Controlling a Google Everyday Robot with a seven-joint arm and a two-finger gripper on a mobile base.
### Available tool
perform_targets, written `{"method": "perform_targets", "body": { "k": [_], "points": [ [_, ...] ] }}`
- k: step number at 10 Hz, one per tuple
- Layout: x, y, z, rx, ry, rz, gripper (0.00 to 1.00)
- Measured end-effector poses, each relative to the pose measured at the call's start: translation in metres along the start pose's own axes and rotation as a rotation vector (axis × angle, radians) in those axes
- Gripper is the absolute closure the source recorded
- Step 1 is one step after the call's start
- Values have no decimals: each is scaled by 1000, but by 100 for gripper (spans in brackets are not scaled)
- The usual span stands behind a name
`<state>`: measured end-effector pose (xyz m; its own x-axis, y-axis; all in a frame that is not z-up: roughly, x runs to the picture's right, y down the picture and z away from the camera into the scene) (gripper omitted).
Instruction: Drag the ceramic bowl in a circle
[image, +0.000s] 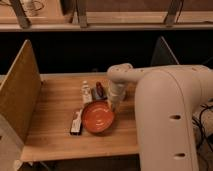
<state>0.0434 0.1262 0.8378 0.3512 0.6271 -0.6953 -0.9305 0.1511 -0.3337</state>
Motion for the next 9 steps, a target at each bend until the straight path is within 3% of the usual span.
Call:
{"method": "perform_targets", "body": {
  "k": [2,5,7,9],
  "points": [
    [24,2,-2,10,53,19,100],
    [67,-36,3,40,141,151,100],
    [68,-68,9,46,160,244,100],
    [50,-91,18,40,168,302,100]
  ]
}}
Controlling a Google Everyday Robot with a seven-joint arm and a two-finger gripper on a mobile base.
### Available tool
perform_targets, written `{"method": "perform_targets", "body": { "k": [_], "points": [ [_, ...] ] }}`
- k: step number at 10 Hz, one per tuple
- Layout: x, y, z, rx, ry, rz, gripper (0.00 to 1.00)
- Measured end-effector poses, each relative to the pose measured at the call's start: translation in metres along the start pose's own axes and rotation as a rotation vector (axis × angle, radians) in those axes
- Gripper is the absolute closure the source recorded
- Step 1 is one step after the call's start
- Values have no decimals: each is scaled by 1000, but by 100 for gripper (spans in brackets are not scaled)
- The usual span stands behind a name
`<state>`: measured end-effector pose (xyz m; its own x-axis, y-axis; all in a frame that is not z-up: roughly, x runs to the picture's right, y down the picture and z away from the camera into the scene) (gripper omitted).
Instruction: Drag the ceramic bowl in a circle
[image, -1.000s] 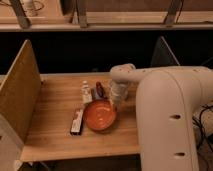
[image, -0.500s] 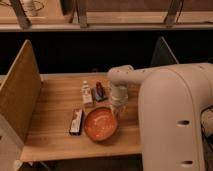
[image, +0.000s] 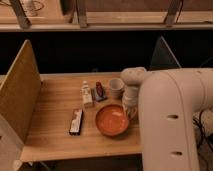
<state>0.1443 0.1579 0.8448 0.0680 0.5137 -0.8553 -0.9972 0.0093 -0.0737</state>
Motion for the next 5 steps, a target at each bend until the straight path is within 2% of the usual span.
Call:
{"method": "perform_targets", "body": {
  "k": [3,5],
  "points": [
    [-36,11,-7,-35,-24,3,100],
    [-45,38,-24,-65,-55,-50,100]
  ]
}}
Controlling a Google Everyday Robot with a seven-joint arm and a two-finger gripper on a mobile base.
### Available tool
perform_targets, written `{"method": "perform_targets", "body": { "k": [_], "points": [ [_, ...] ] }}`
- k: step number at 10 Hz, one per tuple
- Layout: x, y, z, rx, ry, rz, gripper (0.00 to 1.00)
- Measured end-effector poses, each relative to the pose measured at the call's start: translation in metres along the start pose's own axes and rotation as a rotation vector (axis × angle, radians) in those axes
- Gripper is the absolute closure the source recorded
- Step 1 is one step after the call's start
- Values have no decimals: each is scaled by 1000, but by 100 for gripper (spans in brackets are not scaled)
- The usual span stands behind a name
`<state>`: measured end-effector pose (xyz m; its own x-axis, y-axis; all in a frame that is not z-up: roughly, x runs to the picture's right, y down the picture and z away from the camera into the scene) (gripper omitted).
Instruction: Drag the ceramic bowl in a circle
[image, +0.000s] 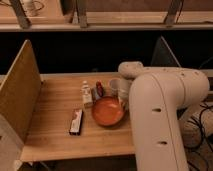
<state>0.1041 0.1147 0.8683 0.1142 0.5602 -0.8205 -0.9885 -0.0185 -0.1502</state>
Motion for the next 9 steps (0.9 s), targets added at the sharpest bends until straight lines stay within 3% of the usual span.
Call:
{"method": "perform_targets", "body": {
  "k": [2,5,7,9],
  "points": [
    [4,28,-17,-43,-26,-65,100],
    [23,52,-22,-75,-20,-131,100],
    [38,52,-21,-88,-6,-140,100],
    [59,30,-22,-69,11,-104,100]
  ]
}}
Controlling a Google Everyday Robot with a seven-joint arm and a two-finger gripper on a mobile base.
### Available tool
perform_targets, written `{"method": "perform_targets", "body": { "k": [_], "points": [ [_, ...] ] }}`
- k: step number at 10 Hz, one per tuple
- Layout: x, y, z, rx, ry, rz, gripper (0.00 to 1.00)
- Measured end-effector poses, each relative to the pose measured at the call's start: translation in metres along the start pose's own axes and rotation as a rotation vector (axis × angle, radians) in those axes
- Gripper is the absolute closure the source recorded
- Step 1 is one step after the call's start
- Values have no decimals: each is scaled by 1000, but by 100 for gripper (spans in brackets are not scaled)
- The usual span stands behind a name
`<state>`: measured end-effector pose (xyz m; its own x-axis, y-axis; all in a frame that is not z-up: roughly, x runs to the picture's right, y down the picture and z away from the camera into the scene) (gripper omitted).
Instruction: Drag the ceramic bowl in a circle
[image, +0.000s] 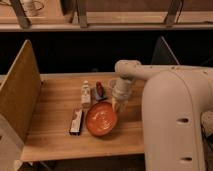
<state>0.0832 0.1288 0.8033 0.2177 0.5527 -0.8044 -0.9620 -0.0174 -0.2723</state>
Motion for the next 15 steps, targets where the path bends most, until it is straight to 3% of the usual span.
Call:
{"method": "perform_targets", "body": {
  "k": [4,7,9,11,13,15],
  "points": [
    [32,-63,2,93,50,151,100],
    [12,-87,11,124,74,196,100],
    [-13,-83,15,139,79,164,100],
    [-39,-64,17,163,84,85,100],
    [-58,-20,19,176,87,-46,100],
    [-57,14,18,190,84,-146,97]
  ]
}}
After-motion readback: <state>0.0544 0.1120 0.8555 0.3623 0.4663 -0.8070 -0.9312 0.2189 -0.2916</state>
